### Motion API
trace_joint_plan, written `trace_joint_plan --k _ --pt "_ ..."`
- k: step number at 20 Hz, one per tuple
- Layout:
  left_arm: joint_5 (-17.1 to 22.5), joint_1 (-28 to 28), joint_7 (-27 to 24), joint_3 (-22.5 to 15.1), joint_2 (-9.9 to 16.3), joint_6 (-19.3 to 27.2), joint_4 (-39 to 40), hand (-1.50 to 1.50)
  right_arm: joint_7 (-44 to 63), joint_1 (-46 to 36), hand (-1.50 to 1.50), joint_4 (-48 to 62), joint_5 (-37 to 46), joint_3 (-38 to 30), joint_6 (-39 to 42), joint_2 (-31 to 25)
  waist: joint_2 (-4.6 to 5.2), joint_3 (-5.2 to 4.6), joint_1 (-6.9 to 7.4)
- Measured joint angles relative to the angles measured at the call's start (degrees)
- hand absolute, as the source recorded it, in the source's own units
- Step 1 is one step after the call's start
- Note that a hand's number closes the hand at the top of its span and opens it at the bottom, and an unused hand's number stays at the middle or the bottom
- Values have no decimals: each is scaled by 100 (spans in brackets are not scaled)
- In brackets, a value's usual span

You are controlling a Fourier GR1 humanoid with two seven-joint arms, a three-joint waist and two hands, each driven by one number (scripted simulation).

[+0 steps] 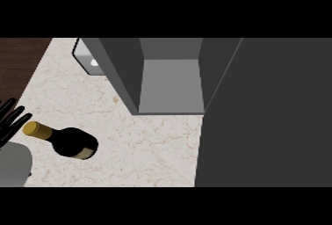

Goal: Pick up the wine, place it into the cabinet and close the cabinet

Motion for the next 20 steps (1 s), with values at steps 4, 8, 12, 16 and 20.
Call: trace_joint_plan --k 4,8,12,16,20 --pt "-691 -252 -510 109 -199 -212 505 -150 61 -33 -150 -13 0 -10 -29 30 0 1 -2" --pt "-1121 -424 -826 137 -258 -375 938 -150 249 -237 -150 -27 -3 -98 -99 3 0 0 1" --pt "-1601 -490 -1253 168 -361 -570 1356 -150 353 -380 -150 -4 7 -93 -140 31 -2 5 11" --pt "-1977 -739 -1605 187 -353 -667 1868 -150 287 -306 -150 -19 23 -37 -146 72 -3 6 0" --pt "-2488 -806 -2134 122 -405 -886 2311 -150 309 -364 -150 -18 18 -133 -139 51 1 1 -4"
